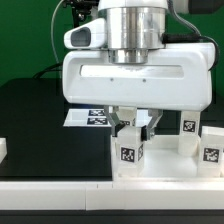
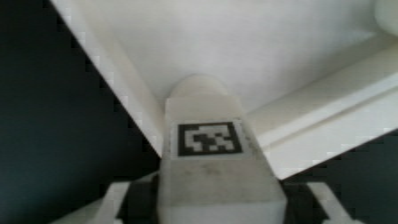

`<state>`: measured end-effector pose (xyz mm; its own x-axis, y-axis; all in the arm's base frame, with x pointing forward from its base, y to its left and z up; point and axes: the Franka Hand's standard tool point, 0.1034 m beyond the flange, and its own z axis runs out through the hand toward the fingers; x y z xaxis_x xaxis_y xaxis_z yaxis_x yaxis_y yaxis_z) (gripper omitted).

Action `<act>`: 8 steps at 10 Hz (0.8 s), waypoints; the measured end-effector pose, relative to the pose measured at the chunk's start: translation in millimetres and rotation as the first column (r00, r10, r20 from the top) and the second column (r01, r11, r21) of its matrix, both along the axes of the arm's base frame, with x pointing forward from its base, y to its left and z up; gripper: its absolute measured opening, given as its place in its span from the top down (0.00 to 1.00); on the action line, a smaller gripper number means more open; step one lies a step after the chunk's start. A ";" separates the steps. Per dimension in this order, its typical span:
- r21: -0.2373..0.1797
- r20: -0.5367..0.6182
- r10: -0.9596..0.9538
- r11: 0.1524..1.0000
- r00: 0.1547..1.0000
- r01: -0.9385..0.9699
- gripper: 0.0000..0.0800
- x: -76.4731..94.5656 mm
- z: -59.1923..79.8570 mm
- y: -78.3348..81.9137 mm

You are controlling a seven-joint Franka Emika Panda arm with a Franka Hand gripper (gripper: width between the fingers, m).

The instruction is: Assemble square table

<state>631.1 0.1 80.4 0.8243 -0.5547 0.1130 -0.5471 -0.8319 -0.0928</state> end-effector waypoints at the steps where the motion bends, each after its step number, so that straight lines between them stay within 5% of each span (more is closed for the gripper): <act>1: 0.021 -0.001 -0.176 0.984 0.984 0.176 0.64 1.5 0.1 0.0; 3: 0.057 -0.067 -0.531 0.843 0.845 0.535 0.64 2.9 0.0 1.9; 5: 0.106 -0.131 -0.777 0.607 0.616 0.788 0.64 3.0 -0.3 0.6; 8: 0.105 -0.144 -0.842 0.509 0.520 0.854 0.64 3.0 -0.4 2.1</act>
Offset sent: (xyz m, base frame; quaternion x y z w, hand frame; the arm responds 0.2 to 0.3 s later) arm 0.0227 0.0167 0.0088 0.0040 -0.0506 0.4551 0.8890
